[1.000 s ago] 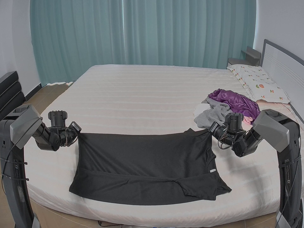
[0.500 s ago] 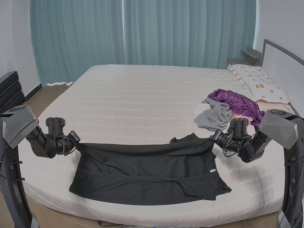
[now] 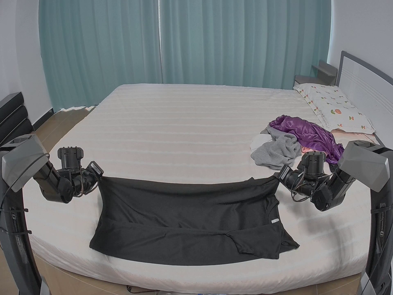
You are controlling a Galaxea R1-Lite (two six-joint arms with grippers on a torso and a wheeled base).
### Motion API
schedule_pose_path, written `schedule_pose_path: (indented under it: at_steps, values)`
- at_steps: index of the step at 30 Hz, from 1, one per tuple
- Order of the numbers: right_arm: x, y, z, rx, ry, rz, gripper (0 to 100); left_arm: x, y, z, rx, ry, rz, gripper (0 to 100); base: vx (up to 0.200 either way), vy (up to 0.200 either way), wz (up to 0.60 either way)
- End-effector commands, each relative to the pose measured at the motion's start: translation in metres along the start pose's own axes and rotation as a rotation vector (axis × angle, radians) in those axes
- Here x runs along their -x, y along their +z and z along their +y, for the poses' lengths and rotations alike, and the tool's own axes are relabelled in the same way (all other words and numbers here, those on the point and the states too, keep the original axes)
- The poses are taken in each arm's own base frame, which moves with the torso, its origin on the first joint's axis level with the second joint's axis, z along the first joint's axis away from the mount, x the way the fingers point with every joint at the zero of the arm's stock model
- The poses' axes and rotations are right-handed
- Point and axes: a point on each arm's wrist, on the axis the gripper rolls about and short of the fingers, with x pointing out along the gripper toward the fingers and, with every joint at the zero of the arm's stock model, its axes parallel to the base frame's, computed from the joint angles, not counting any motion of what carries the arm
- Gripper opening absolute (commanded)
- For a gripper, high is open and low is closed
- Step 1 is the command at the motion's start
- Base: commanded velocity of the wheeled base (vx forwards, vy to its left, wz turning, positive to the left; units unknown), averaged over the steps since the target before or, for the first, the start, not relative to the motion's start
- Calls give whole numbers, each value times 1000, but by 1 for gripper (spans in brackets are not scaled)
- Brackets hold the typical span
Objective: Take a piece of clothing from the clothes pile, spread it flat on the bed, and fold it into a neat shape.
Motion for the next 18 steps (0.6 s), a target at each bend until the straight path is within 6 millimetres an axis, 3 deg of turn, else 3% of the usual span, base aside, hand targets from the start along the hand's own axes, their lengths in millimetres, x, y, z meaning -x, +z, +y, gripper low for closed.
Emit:
schedule_pose_path:
  at_steps: [1,9,15,18]
  values:
    - [-26,-1,-1,6,10,-28,0,-34,-5,7,25,6,0,0,0,0,0]
    - [-59,-6,1,22,13,-68,0,-63,-8,8,19,-16,-17,0,0,0,0]
    - [-63,-7,-1,22,5,-68,0,-65,-12,4,13,-23,-11,0,0,0,0]
    - [-54,-2,6,21,10,-71,0,-62,-12,5,14,-18,-8,0,0,0,0]
